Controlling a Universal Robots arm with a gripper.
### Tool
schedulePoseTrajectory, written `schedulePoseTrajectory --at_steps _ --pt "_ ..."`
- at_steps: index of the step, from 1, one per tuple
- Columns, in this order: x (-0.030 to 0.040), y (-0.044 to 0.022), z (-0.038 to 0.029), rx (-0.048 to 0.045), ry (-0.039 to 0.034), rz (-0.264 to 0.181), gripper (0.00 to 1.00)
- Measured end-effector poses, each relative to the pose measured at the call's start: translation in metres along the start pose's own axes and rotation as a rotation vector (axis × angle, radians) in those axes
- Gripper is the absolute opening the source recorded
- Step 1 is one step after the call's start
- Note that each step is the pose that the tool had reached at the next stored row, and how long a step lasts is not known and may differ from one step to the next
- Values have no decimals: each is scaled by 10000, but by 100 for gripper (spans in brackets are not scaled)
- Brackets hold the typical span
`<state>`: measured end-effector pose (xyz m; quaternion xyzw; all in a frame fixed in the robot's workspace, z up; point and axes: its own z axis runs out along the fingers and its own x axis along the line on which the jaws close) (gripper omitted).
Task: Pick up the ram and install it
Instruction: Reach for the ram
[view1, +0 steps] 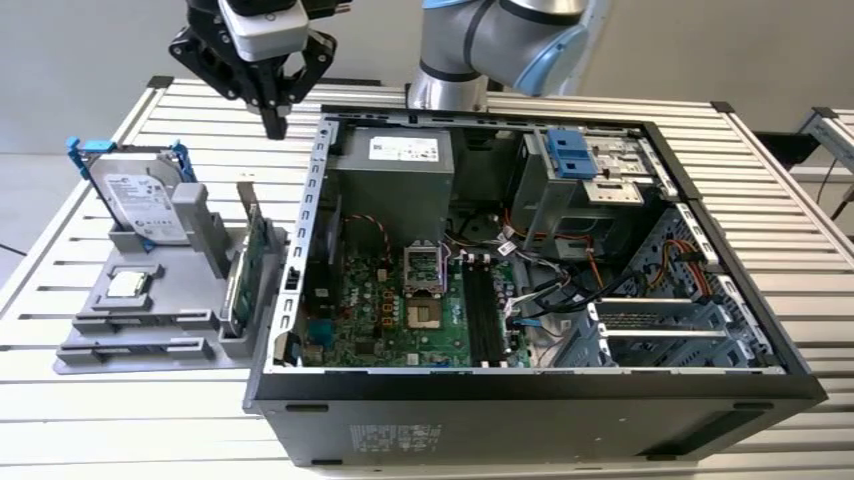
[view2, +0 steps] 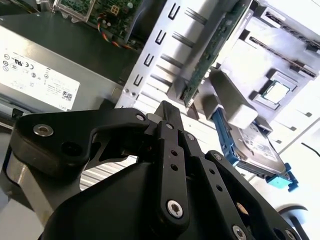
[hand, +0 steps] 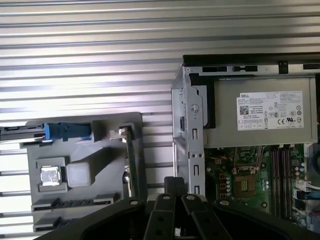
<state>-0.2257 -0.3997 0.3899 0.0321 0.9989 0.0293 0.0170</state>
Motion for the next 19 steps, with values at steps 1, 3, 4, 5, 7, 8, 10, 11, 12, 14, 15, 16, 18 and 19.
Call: schedulePoseTrajectory --at_steps 1,3,4,5,7,8,10,11,12,14,15,16,18,19 --pt "25 -2 -1 0 0 0 0" --pt "73 -5 -3 0 2 0 0" --pt "95 -6 -3 0 3 0 0" --pt "118 -8 -4 0 3 1 0" --pt "162 -11 -6 0 5 1 0" --pt "178 -12 -6 1 6 0 0" --pt "218 -15 -8 0 8 1 0" --pt "235 -15 -8 1 10 1 0" --pt "251 -17 -9 0 11 0 0" --pt "284 -19 -10 1 16 1 0" --pt "300 -20 -11 1 18 0 0" --pt "316 -21 -11 1 21 1 0" --pt "347 -23 -13 2 27 1 0" --pt "362 -23 -13 2 31 2 0"
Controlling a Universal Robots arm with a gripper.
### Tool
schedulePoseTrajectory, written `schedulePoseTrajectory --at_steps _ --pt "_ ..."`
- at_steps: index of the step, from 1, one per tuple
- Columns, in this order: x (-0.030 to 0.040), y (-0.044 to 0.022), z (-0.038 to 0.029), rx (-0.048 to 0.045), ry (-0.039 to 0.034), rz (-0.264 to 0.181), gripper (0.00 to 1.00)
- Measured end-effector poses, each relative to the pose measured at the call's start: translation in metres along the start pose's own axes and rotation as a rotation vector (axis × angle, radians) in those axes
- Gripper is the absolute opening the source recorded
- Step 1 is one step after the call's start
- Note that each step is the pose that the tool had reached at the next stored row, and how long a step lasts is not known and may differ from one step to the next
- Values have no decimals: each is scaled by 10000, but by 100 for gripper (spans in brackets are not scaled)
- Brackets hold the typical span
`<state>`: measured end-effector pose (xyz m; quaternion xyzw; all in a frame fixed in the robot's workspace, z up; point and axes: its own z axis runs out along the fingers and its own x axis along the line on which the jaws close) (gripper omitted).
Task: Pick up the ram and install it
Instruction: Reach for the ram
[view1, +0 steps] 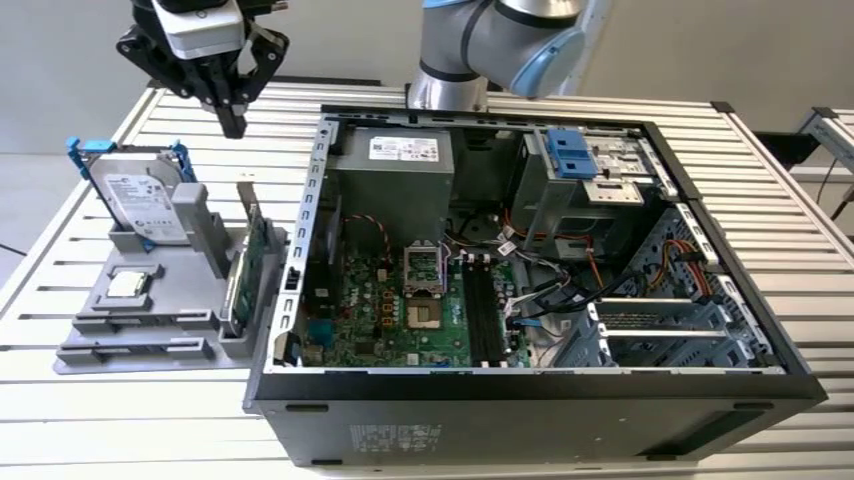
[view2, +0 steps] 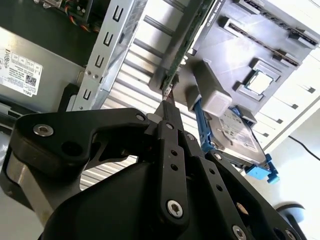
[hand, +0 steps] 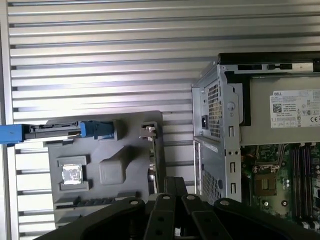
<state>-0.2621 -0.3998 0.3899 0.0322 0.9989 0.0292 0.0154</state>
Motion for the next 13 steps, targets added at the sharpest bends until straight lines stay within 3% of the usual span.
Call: schedulePoseTrajectory --at_steps 13 --pt "221 -14 -7 3 42 2 0"
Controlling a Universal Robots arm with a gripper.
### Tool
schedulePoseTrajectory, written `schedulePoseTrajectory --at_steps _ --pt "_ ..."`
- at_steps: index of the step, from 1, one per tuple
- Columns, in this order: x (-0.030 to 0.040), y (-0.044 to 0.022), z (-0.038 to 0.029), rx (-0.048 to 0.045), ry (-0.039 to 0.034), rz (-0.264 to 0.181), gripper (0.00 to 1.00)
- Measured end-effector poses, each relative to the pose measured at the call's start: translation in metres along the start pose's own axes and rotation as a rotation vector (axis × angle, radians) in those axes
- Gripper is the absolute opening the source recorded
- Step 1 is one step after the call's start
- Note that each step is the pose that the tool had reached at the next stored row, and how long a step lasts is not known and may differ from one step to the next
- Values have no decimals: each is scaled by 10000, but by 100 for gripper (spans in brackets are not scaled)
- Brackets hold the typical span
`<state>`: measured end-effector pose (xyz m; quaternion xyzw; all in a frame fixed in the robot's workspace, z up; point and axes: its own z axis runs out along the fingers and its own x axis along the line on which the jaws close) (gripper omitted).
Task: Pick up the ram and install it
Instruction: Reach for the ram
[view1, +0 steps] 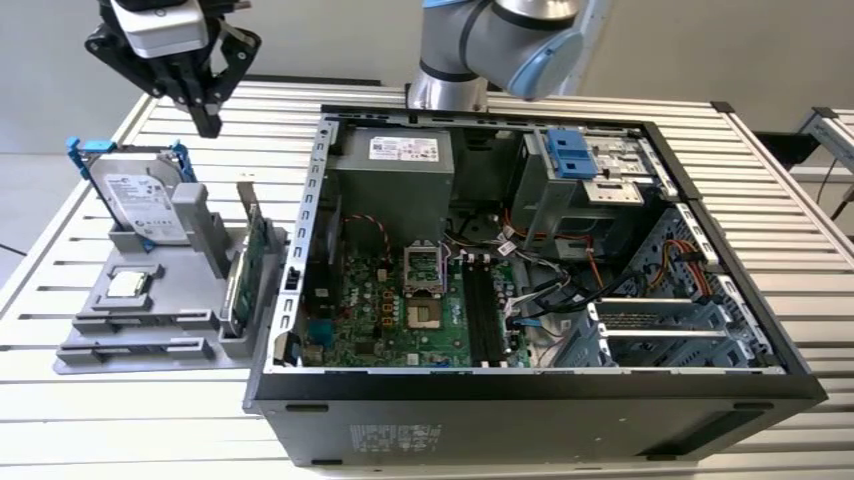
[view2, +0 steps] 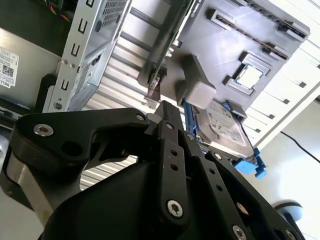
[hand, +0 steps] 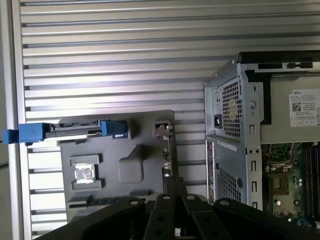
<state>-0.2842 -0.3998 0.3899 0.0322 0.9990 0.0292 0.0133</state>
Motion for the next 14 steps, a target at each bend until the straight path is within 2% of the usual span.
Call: schedulePoseTrajectory --at_steps 14 --pt "315 -24 -9 5 82 5 0"
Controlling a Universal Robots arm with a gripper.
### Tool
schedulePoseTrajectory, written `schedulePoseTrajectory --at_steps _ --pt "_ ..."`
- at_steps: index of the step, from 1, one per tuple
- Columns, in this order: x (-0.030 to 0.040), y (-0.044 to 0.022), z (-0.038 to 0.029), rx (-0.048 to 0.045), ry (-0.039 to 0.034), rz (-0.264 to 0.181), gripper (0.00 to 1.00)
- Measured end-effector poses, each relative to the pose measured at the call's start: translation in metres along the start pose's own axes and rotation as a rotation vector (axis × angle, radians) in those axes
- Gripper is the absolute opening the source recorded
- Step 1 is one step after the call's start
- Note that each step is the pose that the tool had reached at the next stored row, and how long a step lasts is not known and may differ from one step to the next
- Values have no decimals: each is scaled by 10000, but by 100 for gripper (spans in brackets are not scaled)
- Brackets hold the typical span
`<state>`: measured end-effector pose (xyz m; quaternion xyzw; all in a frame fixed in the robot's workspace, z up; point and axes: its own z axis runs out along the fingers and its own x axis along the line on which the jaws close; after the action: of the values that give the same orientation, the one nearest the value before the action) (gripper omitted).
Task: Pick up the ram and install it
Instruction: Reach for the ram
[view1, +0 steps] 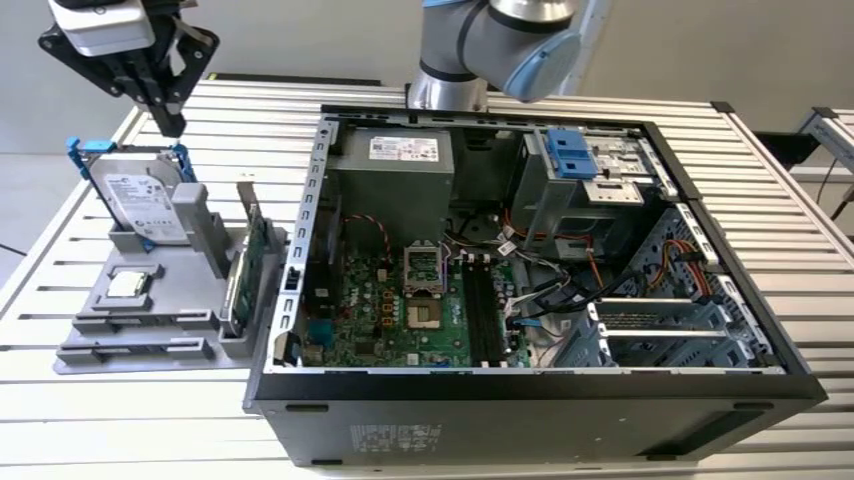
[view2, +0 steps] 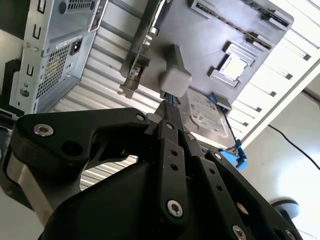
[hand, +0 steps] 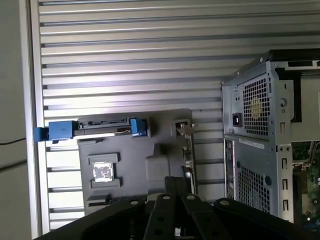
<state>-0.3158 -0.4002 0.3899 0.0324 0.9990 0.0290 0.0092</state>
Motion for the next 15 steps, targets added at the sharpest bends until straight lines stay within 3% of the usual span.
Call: schedulePoseTrajectory --at_steps 15 --pt "342 -27 -7 5 77 5 0"
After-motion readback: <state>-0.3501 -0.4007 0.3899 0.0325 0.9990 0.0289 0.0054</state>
